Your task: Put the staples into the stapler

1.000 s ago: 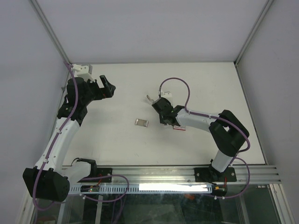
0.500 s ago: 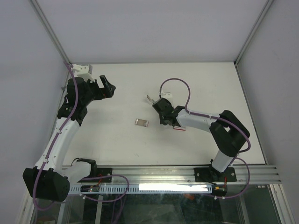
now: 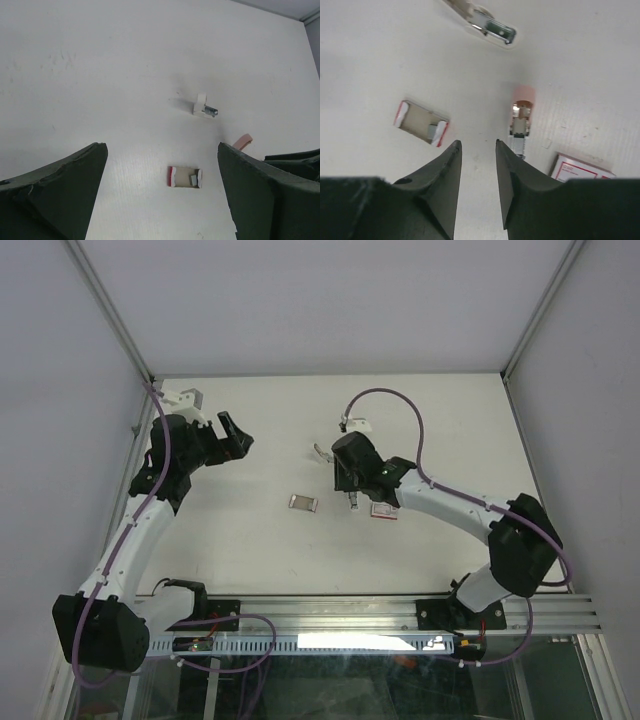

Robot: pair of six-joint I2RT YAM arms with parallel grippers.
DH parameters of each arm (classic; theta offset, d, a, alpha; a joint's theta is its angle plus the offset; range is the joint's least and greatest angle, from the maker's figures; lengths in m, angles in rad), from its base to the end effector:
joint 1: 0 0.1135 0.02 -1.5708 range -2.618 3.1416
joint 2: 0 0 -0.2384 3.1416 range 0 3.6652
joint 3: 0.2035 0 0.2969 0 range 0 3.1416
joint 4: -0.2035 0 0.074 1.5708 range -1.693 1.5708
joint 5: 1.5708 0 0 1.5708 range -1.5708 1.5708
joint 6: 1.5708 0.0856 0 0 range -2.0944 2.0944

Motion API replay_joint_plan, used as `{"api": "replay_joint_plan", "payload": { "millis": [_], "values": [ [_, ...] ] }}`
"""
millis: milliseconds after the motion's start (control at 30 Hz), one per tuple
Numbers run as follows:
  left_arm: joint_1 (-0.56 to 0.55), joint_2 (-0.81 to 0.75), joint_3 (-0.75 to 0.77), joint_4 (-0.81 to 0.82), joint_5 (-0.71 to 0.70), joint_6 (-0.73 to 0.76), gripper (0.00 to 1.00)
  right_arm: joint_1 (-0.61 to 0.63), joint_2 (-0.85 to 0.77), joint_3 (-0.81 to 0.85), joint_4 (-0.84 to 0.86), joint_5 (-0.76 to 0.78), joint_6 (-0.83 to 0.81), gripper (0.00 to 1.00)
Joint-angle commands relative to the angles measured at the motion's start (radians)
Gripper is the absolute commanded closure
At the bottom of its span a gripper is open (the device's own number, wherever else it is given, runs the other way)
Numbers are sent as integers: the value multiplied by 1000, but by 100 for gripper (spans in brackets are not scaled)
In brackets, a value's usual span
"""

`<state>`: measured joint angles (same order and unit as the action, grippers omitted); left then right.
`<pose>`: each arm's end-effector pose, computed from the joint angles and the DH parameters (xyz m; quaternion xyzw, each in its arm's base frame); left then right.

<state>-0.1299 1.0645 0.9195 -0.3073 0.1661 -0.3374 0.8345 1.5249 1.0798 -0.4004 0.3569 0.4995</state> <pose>0.3385 -0.0585 0.2701 -0.0437 0.8447 -0.1908 0.4981 0.2905 0.2760 0.1652 -0.0913 0.9177 0.0856 0.3770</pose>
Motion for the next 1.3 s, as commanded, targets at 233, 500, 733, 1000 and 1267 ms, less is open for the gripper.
{"api": "replay_joint_plan", "payload": {
  "millis": [233,500,733,1000,1267],
  "values": [
    [0,-13,-23,33,91,-16,1,106,249,271,-29,-101,33,69],
    [0,-28,-26,17,90,16,1,146,417,399,-107,-62,44,68],
    [0,-53,-29,8,73,24,1,155,473,431,-149,-18,45,66],
    [1,-55,-32,7,76,24,1,155,501,431,-163,-14,43,66],
    [0,-50,-33,6,81,23,1,155,506,410,-174,11,48,66]
  ]
}}
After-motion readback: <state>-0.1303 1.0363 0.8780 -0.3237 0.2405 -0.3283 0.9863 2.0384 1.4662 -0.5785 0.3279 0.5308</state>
